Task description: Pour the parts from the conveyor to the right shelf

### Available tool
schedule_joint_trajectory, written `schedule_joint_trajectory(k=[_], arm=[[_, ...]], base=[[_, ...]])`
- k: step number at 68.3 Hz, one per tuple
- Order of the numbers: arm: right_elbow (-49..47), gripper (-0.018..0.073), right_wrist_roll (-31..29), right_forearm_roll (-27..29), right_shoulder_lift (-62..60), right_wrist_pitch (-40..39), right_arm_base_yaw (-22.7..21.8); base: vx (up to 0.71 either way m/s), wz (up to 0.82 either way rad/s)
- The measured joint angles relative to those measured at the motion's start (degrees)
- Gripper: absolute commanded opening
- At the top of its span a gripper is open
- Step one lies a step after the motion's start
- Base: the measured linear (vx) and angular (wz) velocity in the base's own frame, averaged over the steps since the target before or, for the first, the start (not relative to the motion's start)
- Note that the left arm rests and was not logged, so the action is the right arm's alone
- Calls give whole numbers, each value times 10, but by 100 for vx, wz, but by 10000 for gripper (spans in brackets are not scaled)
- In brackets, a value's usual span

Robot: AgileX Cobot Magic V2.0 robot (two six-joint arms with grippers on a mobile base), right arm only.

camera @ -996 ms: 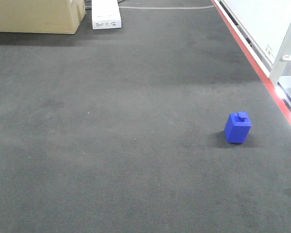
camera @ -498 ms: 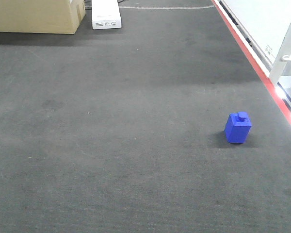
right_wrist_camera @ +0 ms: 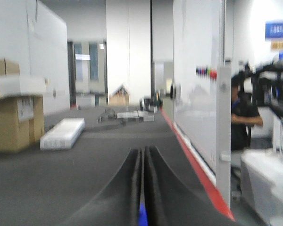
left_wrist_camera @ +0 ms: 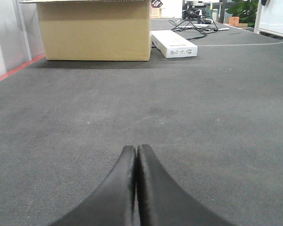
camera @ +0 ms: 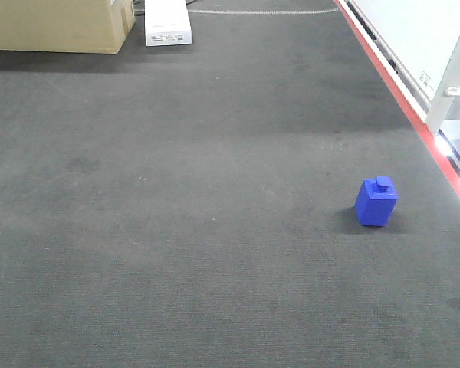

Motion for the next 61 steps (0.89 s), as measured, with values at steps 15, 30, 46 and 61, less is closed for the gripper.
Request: schedule_joint_trajectory(k=[15, 30, 46, 61], arm=[[-92, -6, -25, -1, 3, 6, 0], [-245, -6, -43, -2, 135, 64, 0], [-358, 19, -44, -2, 336, 159, 0], [-377, 320, -45, -1, 486, 179, 0]], base=[[0, 0], [0, 0], [0, 0], [0, 0]])
